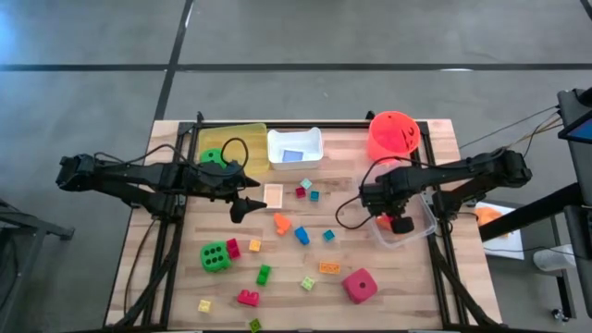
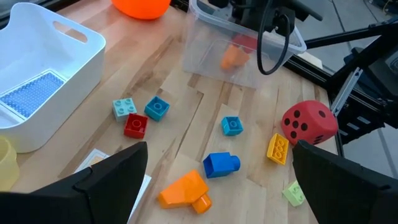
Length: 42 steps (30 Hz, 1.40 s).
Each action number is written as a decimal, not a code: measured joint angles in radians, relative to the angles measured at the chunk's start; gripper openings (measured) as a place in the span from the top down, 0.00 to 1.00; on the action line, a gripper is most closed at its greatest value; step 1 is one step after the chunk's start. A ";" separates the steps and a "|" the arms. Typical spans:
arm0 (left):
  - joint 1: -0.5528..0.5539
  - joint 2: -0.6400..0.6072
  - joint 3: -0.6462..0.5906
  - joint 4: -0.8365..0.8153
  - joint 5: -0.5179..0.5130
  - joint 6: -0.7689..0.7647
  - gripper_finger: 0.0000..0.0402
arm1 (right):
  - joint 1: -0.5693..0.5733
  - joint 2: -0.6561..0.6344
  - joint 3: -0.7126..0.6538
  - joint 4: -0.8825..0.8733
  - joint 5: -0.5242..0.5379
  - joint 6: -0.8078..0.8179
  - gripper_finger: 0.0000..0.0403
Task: Pick & Place Toys
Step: Put the red game piece into the transparent bin
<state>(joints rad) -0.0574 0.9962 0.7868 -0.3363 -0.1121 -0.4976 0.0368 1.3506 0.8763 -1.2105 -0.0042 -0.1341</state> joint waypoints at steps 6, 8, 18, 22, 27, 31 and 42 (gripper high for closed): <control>0.000 0.000 0.000 0.001 0.000 0.000 0.04 | 0.000 0.000 -0.015 0.005 0.000 0.027 0.98; 0.000 0.000 0.000 0.001 0.000 0.000 0.04 | 0.000 0.000 -0.015 0.009 -0.005 0.030 0.98; 0.000 0.000 0.000 0.002 0.000 0.000 0.04 | 0.000 0.000 -0.015 0.010 -0.032 0.030 0.98; 0.000 0.000 0.000 0.002 0.000 0.000 0.04 | 0.000 0.000 -0.015 0.011 -0.035 0.053 0.98; 0.000 0.000 0.000 0.002 0.000 -0.001 0.04 | 0.000 0.000 -0.015 0.011 -0.060 0.057 0.98; 0.000 0.000 0.000 0.002 0.000 -0.001 0.04 | 0.000 0.000 -0.015 0.011 -0.059 0.075 0.98; 0.000 0.000 0.000 0.002 0.000 -0.001 0.04 | 0.000 0.000 -0.015 0.011 -0.057 0.147 0.87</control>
<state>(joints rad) -0.0574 0.9962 0.7868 -0.3347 -0.1120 -0.4988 0.0368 1.3506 0.8616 -1.1999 -0.0612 0.0130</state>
